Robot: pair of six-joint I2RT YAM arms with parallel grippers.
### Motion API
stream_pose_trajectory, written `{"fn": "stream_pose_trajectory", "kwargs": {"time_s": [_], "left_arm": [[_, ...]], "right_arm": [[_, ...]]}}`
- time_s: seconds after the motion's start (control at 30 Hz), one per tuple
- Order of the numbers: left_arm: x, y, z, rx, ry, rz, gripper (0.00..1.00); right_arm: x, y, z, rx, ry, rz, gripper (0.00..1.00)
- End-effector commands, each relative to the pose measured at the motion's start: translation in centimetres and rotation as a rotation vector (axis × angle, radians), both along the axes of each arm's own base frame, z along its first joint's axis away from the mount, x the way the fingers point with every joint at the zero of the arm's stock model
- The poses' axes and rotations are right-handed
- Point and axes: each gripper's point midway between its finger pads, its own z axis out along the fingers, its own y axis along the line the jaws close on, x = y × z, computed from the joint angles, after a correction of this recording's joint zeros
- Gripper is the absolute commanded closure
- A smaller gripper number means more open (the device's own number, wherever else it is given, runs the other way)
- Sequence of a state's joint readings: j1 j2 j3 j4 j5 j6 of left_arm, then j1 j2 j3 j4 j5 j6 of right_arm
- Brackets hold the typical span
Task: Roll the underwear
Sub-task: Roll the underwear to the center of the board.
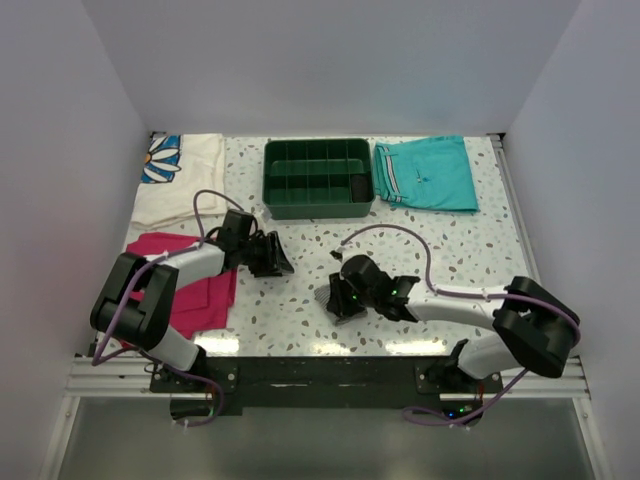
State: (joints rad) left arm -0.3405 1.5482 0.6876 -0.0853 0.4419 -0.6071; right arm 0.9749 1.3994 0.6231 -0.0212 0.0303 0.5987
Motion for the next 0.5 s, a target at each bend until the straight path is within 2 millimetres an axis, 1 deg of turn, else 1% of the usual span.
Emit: {"fn": "stream_pose_trajectory", "kwargs": {"time_s": [0.0, 0.03, 0.07, 0.1, 0.13, 0.17, 0.2, 0.23, 0.27, 0.3, 0.33, 0.37, 0.4, 0.43, 0.47], "left_arm": [[1.1, 0.5, 1.0, 0.019, -0.047, 0.022, 0.51], [1.3, 0.8, 1.0, 0.035, -0.051, 0.035, 0.51], [1.3, 1.0, 0.9, 0.05, -0.045, 0.044, 0.51], [1.4, 1.2, 1.0, 0.057, -0.047, 0.054, 0.51], [1.5, 1.4, 0.9, 0.066, -0.047, 0.065, 0.51], [1.5, 1.7, 0.9, 0.068, -0.039, 0.08, 0.51], [1.6, 1.9, 0.9, 0.071, -0.039, 0.089, 0.51], [1.8, 2.2, 0.9, 0.082, -0.043, 0.104, 0.51], [1.8, 2.6, 0.9, 0.085, -0.036, 0.124, 0.51], [1.9, 2.8, 1.0, 0.087, -0.038, 0.134, 0.51], [2.0, 3.1, 1.0, 0.089, -0.036, 0.145, 0.51], [2.1, 3.4, 1.1, 0.09, -0.034, 0.161, 0.51], [2.2, 3.6, 1.3, 0.09, -0.041, 0.168, 0.51], [2.3, 3.8, 1.3, 0.096, -0.042, 0.177, 0.51], [2.3, 3.9, 1.2, 0.095, -0.041, 0.182, 0.51]], "right_arm": [[2.5, 1.6, 1.0, -0.051, -0.077, 0.04, 0.81], [2.7, 2.1, 1.2, -0.059, -0.087, 0.059, 0.81], [3.0, 2.5, 0.9, -0.082, -0.097, 0.091, 0.81], [3.8, 3.8, 2.2, -0.062, -0.124, 0.107, 0.81], [3.9, 4.2, 2.3, -0.08, -0.131, 0.131, 0.82], [3.5, 4.8, 1.8, -0.131, -0.155, 0.189, 0.82], [4.5, 6.1, 3.4, -0.139, -0.21, 0.197, 0.82], [4.2, 6.3, 3.2, -0.185, -0.222, 0.226, 0.82], [3.6, 7.2, 3.2, -0.221, -0.255, 0.282, 0.82], [3.8, 8.3, 3.3, -0.247, -0.271, 0.295, 0.82], [4.5, 8.1, 3.4, -0.31, -0.31, 0.272, 0.82], [3.2, 7.7, 2.9, -0.395, -0.316, 0.308, 0.83], [3.5, 8.0, 2.9, -0.446, -0.343, 0.285, 0.85], [3.6, 6.6, 2.8, -0.536, -0.356, 0.247, 0.85], [3.1, 6.6, 2.5, -0.554, -0.347, 0.219, 0.86]]}}
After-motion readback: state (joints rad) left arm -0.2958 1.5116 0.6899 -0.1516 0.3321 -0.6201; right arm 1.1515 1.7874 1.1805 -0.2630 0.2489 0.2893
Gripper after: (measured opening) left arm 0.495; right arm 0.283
